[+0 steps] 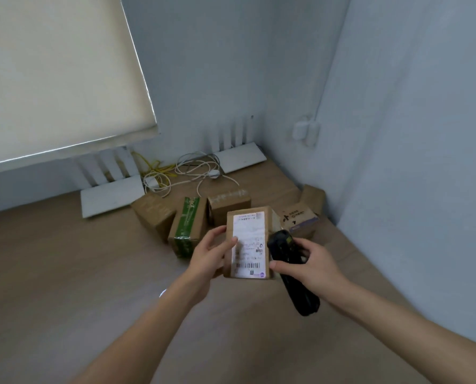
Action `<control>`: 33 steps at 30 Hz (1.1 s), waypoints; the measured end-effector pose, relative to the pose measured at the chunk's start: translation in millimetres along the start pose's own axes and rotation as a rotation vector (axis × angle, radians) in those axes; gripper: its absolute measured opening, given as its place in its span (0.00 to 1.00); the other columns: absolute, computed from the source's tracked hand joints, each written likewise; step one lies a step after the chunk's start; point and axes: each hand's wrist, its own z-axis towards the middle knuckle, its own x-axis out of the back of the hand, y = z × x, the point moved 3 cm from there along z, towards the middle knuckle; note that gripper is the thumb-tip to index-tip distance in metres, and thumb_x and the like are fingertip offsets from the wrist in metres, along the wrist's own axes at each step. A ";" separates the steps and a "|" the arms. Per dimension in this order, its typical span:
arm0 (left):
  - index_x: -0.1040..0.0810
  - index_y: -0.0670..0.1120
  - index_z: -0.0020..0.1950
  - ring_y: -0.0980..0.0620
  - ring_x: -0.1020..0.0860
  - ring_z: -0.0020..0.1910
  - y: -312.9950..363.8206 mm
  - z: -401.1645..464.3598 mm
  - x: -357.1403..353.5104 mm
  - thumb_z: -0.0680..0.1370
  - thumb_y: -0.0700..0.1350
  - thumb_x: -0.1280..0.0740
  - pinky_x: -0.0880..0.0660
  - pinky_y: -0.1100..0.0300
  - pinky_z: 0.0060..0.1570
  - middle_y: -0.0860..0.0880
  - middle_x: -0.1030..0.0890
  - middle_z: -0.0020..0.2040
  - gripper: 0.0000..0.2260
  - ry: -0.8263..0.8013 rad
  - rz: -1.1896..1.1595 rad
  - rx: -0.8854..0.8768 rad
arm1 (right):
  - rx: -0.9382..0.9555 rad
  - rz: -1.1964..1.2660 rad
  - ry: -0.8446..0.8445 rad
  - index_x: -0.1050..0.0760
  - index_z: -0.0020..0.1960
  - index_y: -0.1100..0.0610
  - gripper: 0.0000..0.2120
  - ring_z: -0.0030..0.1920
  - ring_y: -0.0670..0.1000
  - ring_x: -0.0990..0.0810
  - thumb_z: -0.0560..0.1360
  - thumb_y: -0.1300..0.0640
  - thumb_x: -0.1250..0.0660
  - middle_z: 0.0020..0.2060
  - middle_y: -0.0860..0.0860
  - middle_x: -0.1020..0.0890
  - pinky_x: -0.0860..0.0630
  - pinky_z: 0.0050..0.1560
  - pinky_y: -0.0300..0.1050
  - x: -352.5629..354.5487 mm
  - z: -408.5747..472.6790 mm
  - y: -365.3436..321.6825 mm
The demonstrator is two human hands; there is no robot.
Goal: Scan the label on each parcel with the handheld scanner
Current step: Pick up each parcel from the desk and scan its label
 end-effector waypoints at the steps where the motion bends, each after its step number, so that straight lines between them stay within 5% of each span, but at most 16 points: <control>1: 0.27 0.64 0.65 0.50 0.22 0.57 2.0 -10.2 2.2 0.77 0.50 0.27 0.24 0.43 0.59 0.53 0.20 0.60 0.20 -0.009 -0.003 0.006 | -0.001 0.013 0.004 0.22 0.67 0.54 0.33 0.55 0.44 0.18 0.65 0.52 0.14 0.55 0.46 0.16 0.24 0.46 0.29 -0.5 -9.1 -2.8; 3: 0.27 0.66 0.65 0.47 0.20 0.58 3.9 -30.0 6.0 0.78 0.48 0.28 0.21 0.43 0.54 0.51 0.18 0.59 0.21 -0.044 -0.040 0.016 | 0.003 0.046 0.011 0.20 0.67 0.53 0.33 0.57 0.46 0.17 0.64 0.50 0.14 0.57 0.47 0.15 0.23 0.49 0.34 -0.9 -28.5 -10.6; 7: 0.28 0.71 0.61 0.48 0.16 0.55 4.9 -70.5 10.2 0.78 0.47 0.29 0.19 0.43 0.54 0.58 0.15 0.53 0.20 -0.101 -0.038 -0.011 | 0.033 0.072 0.008 0.19 0.64 0.53 0.29 0.54 0.43 0.16 0.66 0.52 0.15 0.54 0.45 0.14 0.24 0.44 0.27 4.6 -66.1 -26.0; 10: 0.27 0.71 0.60 0.49 0.15 0.52 11.7 -103.8 13.6 0.78 0.48 0.27 0.18 0.48 0.47 0.56 0.15 0.54 0.20 -0.066 -0.017 -0.062 | 0.078 0.051 0.010 0.19 0.65 0.51 0.31 0.58 0.46 0.17 0.64 0.51 0.15 0.56 0.44 0.15 0.24 0.51 0.35 11.5 -94.2 -40.9; 14: 0.29 0.67 0.67 0.49 0.14 0.48 23.8 -151.4 9.6 0.76 0.48 0.25 0.18 0.45 0.53 0.55 0.14 0.46 0.26 -0.014 -0.025 -0.122 | 0.152 0.031 -0.024 0.19 0.64 0.49 0.31 0.54 0.41 0.16 0.63 0.51 0.14 0.54 0.42 0.14 0.23 0.50 0.32 23.1 -132.1 -61.1; 22: 0.30 0.69 0.71 0.47 0.19 0.61 31.4 -260.9 1.0 0.74 0.51 0.24 0.18 0.44 0.52 0.50 0.16 0.61 0.29 -0.037 -0.102 -0.178 | 0.233 -0.036 -0.145 0.18 0.60 0.47 0.26 0.51 0.38 0.16 0.64 0.51 0.14 0.52 0.42 0.13 0.23 0.47 0.30 58.1 -222.9 -102.0; 28: 0.36 0.71 0.71 0.39 0.16 0.55 56.4 -344.1 24.7 0.68 0.40 0.21 0.18 0.36 0.48 0.37 0.18 0.59 0.42 0.007 -0.067 -0.262 | 0.324 -0.165 -0.232 0.21 0.57 0.43 0.24 0.45 0.32 0.20 0.65 0.50 0.15 0.47 0.36 0.17 0.28 0.39 0.22 71.1 -283.4 -150.3; 31: 0.42 0.73 0.72 0.38 0.15 0.52 73.0 -382.3 39.7 0.68 0.36 0.24 0.20 0.32 0.48 0.33 0.18 0.56 0.46 0.048 -0.019 -0.319 | 0.376 -0.250 -0.252 0.18 0.62 0.48 0.31 0.51 0.38 0.17 0.62 0.46 0.14 0.50 0.40 0.14 0.24 0.49 0.33 65.1 -307.1 -176.7; 33: 0.44 0.72 0.75 0.39 0.15 0.50 82.4 -404.8 53.3 0.71 0.35 0.24 0.18 0.37 0.46 0.33 0.19 0.52 0.48 0.109 -0.013 -0.362 | 0.410 -0.306 -0.257 0.17 0.61 0.46 0.29 0.51 0.40 0.17 0.61 0.44 0.14 0.49 0.40 0.14 0.23 0.49 0.37 59.7 -320.8 -196.7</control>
